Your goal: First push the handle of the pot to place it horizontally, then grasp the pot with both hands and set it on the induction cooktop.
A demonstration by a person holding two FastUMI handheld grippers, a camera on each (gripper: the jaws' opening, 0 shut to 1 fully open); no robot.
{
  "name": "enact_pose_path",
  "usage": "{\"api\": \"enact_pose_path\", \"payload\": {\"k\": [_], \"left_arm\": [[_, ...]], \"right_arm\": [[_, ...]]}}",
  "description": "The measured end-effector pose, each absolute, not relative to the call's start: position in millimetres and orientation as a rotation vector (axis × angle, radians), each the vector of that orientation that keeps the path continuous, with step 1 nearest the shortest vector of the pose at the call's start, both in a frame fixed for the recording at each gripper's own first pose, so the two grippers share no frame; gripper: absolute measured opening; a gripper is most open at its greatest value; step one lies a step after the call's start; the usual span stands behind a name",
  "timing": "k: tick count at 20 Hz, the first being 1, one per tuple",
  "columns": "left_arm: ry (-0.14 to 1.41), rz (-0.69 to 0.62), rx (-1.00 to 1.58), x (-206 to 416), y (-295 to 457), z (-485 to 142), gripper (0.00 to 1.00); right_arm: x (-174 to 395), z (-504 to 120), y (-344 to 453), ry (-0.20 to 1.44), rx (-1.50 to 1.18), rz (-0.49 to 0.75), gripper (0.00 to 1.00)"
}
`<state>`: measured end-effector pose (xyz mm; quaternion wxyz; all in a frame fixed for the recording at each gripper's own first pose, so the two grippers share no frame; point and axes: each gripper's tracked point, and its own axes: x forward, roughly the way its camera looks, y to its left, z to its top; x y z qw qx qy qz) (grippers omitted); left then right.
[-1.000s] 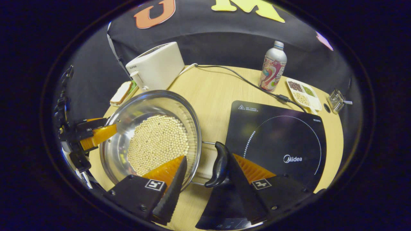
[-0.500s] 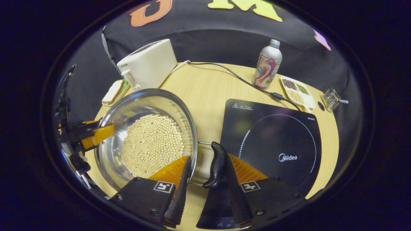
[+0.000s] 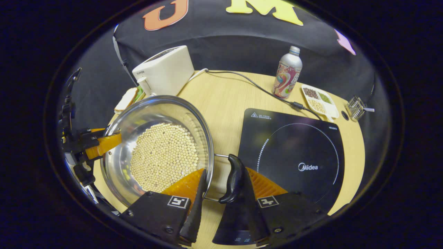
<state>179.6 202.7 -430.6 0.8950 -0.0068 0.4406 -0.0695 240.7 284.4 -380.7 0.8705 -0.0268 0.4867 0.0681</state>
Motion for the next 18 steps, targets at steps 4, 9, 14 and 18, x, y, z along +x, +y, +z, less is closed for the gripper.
{"api": "enact_pose_path", "payload": {"k": [4, 9, 14, 18], "left_arm": [[0.89, -0.141, -0.026, 170.7, 202.0, -407.4, 0.63], [0.856, -0.163, -0.011, 166.7, 187.1, -381.0, 0.63], [0.833, -0.195, -0.007, 150.6, 169.1, -357.8, 0.63], [0.815, -0.228, 0.009, 138.1, 148.7, -341.4, 0.63]], "right_arm": [[237.0, -358.5, 279.5, 0.976, -0.053, 0.141, 0.55], [228.4, -333.9, 257.4, 0.937, -0.032, 0.123, 0.55], [216.7, -309.3, 226.0, 0.887, -0.021, 0.087, 0.55], [201.5, -292.9, 193.1, 0.872, 0.002, 0.053, 0.58]]}}
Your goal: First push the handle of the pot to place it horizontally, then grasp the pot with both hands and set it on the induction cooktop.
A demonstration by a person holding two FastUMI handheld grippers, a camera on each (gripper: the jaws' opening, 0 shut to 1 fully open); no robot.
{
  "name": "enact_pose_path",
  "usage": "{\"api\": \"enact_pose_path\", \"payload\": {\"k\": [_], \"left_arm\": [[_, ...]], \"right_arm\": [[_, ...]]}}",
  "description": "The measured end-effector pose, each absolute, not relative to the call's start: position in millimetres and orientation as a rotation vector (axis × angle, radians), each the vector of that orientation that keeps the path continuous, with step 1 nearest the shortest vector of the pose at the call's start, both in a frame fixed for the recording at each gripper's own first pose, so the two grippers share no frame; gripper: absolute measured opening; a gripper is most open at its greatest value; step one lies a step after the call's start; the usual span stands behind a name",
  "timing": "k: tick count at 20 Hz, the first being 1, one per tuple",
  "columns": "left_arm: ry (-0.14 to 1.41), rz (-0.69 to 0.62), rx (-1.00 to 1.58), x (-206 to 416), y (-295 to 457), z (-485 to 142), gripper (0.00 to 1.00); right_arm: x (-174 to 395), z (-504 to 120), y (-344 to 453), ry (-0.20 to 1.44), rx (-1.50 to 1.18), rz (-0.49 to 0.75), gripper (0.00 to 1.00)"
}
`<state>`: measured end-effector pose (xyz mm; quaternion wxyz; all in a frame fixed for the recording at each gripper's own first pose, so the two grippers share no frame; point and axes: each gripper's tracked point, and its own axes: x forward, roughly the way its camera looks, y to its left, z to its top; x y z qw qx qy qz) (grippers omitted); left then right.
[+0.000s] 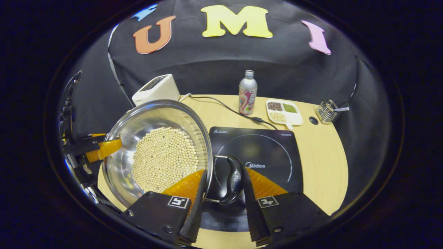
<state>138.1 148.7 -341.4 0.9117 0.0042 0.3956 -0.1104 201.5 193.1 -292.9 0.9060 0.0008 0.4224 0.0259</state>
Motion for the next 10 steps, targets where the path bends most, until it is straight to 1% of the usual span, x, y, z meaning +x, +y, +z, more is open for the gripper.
{"api": "enact_pose_path", "payload": {"k": [1, 2, 6, 7, 8, 9, 10], "left_arm": [[0.812, -0.237, 0.015, 136.1, 143.5, -339.5, 0.72], [0.808, -0.245, 0.019, 133.7, 139.1, -340.2, 0.63], [0.81, -0.278, 0.017, 139.5, 114.9, -336.6, 0.63], [0.805, -0.284, 0.02, 141.7, 108.1, -336.1, 0.73], [0.803, -0.288, 0.022, 142.8, 101.2, -335.9, 0.63], [0.804, -0.292, 0.021, 143.5, 94.0, -336.5, 0.63], [0.806, -0.296, 0.021, 144.6, 84.3, -336.7, 0.63]], "right_arm": [[198.4, -289.5, 184.4, 0.867, 0.006, 0.046, 0.55], [196.9, -287.1, 175.4, 0.865, 0.009, 0.038, 0.55], [191.5, -281.4, 137.0, 0.854, 0.017, 0.002, 0.55], [190.2, -280.9, 128.2, 0.851, 0.02, -0.007, 0.55], [189.9, -280.3, 119.5, 0.852, 0.02, -0.012, 0.55], [188.4, -280.1, 110.0, 0.852, 0.023, -0.017, 0.55], [187.9, -279.4, 101.0, 0.854, 0.023, -0.022, 0.58]]}}
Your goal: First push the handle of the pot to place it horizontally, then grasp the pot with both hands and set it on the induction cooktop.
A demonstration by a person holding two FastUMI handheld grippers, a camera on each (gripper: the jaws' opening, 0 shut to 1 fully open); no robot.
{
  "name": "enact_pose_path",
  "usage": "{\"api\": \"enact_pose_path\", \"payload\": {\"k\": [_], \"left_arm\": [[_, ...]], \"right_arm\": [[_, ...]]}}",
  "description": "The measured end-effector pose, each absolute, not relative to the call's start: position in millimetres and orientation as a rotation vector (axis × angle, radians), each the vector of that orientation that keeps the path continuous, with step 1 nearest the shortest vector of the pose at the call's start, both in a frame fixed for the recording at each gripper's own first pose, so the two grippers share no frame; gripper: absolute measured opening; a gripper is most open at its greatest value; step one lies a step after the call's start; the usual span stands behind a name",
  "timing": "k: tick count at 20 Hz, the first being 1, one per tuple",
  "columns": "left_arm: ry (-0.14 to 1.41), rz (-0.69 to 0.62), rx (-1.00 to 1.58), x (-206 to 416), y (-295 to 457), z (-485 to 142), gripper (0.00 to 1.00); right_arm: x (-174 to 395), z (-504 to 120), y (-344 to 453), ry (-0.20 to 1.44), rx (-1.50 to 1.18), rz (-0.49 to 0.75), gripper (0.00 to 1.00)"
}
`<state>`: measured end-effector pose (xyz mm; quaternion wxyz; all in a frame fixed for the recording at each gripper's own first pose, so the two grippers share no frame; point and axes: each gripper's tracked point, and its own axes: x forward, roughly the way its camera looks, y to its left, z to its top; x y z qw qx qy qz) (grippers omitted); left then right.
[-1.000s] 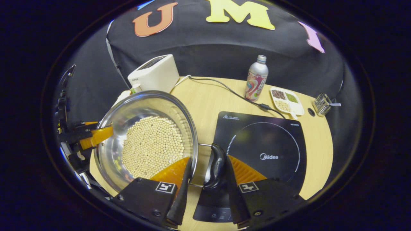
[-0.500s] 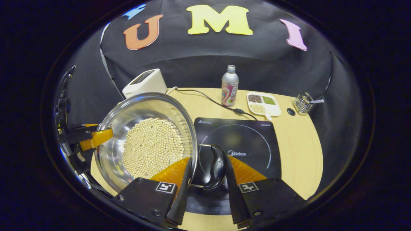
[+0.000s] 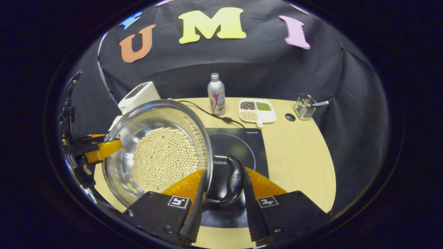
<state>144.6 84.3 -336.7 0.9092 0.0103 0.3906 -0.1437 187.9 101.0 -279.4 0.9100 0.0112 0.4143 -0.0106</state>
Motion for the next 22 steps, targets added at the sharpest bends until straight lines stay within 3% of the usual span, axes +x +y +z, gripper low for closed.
{"api": "enact_pose_path", "payload": {"k": [10, 11, 12, 13, 22], "left_arm": [[0.82, -0.302, 0.008, 142.1, 0.2, -338.0, 0.63], [0.822, -0.299, 0.006, 142.0, -6.2, -338.0, 0.72], [0.823, -0.295, 0.004, 141.8, -10.8, -339.0, 0.73], [0.824, -0.292, 0.001, 142.2, -15.7, -339.7, 0.63], [0.857, -0.259, -0.01, 142.2, -37.9, -353.1, 0.63]], "right_arm": [[195.7, -283.2, 19.0, 0.884, 0.017, -0.038, 0.55], [196.7, -284.3, 12.8, 0.889, 0.015, -0.036, 0.55], [198.4, -284.9, 7.4, 0.892, 0.01, -0.033, 0.55], [200.3, -284.7, 1.8, 0.893, 0.006, -0.03, 0.55], [214.7, -297.5, -23.8, 0.928, -0.017, 0.004, 0.55]]}}
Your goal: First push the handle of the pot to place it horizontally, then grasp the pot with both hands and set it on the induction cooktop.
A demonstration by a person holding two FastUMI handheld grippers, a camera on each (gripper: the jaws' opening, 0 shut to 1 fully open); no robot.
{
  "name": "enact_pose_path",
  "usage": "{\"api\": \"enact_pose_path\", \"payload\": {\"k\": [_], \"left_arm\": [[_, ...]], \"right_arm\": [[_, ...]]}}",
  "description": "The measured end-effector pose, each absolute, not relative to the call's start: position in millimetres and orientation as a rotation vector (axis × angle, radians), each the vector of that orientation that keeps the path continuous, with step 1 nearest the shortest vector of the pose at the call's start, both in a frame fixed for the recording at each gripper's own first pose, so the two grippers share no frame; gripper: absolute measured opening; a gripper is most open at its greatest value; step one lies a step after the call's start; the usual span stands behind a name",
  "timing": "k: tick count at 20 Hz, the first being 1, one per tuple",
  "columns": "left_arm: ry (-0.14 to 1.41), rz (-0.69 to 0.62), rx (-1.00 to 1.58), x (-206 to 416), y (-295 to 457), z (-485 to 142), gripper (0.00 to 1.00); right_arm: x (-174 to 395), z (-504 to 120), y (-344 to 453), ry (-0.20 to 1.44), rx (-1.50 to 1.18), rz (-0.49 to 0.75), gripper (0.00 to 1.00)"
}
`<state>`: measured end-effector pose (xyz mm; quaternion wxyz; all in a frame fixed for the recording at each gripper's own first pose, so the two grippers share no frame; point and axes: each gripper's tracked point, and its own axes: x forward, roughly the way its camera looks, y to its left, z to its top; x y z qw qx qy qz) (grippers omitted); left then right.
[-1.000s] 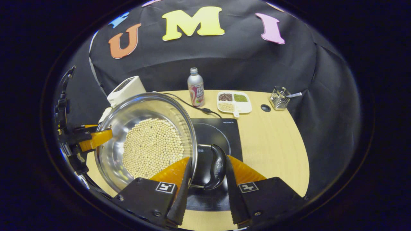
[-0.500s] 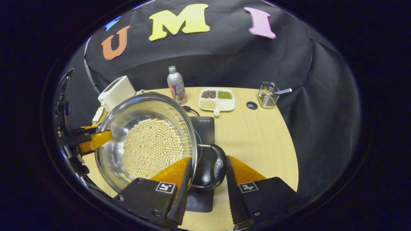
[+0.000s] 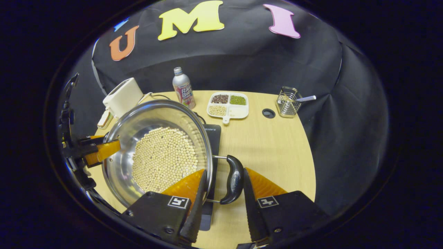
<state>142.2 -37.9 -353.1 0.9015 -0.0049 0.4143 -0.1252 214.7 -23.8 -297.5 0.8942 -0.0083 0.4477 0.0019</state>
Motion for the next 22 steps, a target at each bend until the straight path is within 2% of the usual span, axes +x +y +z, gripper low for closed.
{"api": "enact_pose_path", "payload": {"k": [15, 16, 17, 22], "left_arm": [[0.898, -0.26, 0.008, 153.1, -36.9, -384.2, 0.63], [0.9, -0.254, 0.016, 149.8, -36.8, -384.3, 0.58], [0.881, -0.254, 0.025, 150.7, -36.6, -383.2, 0.63], [0.841, -0.243, 0.005, 151.7, -37.6, -385.3, 0.63]], "right_arm": [[232.8, -330.4, -20.8, 0.995, -0.011, 0.025, 0.55], [234.7, -330.3, -21.0, 0.994, -0.015, 0.024, 0.57], [235.3, -331.2, -21.6, 0.979, -0.026, 0.021, 0.56], [236.0, -333.6, -22.3, 0.94, -0.063, 0.004, 0.56]]}}
